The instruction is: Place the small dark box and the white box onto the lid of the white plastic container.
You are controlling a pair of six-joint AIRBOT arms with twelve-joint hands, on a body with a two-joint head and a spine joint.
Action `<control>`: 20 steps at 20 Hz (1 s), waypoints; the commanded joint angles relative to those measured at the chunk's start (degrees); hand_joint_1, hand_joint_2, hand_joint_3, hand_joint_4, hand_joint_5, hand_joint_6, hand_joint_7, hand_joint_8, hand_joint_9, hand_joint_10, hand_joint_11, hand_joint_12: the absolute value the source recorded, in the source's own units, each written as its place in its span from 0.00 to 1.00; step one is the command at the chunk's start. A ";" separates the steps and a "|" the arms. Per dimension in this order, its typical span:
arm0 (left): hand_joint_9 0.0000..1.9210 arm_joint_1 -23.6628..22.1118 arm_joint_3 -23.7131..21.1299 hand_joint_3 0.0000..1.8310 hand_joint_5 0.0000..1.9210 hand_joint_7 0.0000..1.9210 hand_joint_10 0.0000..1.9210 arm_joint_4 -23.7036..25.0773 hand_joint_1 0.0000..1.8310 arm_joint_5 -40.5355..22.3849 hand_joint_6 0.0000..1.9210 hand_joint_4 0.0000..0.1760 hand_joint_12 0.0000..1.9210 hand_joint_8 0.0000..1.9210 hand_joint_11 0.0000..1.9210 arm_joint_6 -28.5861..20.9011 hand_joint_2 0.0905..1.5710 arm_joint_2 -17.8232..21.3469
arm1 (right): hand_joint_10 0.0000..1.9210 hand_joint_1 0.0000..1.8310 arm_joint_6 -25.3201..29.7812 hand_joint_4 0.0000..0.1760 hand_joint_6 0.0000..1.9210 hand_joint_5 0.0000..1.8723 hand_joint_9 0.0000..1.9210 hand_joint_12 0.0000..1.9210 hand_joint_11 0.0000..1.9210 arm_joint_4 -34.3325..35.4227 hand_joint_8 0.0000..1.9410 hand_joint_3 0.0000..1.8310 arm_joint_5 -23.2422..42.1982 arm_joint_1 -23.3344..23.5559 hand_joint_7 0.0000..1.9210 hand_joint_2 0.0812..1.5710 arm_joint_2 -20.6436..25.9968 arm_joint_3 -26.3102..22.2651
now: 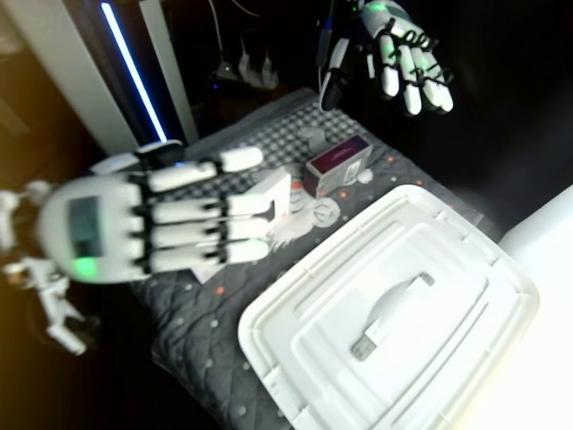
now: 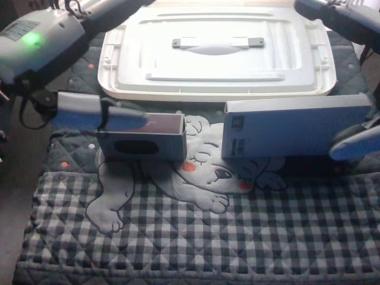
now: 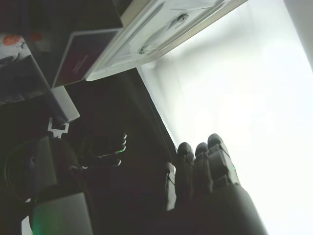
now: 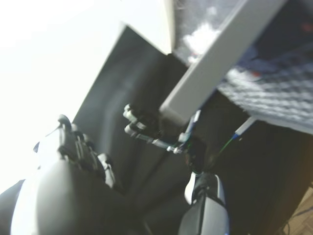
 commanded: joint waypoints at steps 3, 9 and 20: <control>0.02 -0.67 0.01 0.00 0.00 0.00 0.08 -0.02 0.45 -5.84 0.00 1.00 0.66 0.00 0.00 -0.21 0.54 -0.31 | 0.00 0.38 0.38 0.93 0.00 0.01 0.00 0.00 0.00 -0.11 0.00 0.01 2.99 2.42 0.00 0.37 -0.51 0.74; 0.02 -0.73 0.97 0.00 0.00 0.00 0.01 1.51 0.38 -1.76 0.00 1.00 0.64 0.00 0.00 -0.20 0.49 -1.84 | 0.00 0.38 0.40 0.94 0.00 0.01 0.00 0.01 0.01 -1.58 0.00 0.00 -0.18 2.50 0.00 0.35 -1.68 1.83; 0.00 -0.97 3.70 0.01 0.00 0.00 0.00 2.80 0.35 7.55 0.00 1.00 1.00 0.00 0.00 -0.21 0.51 -4.48 | 0.00 0.41 0.40 1.00 0.00 0.07 0.00 0.02 0.03 -3.30 0.00 0.00 -5.19 2.50 0.03 0.33 -2.90 3.04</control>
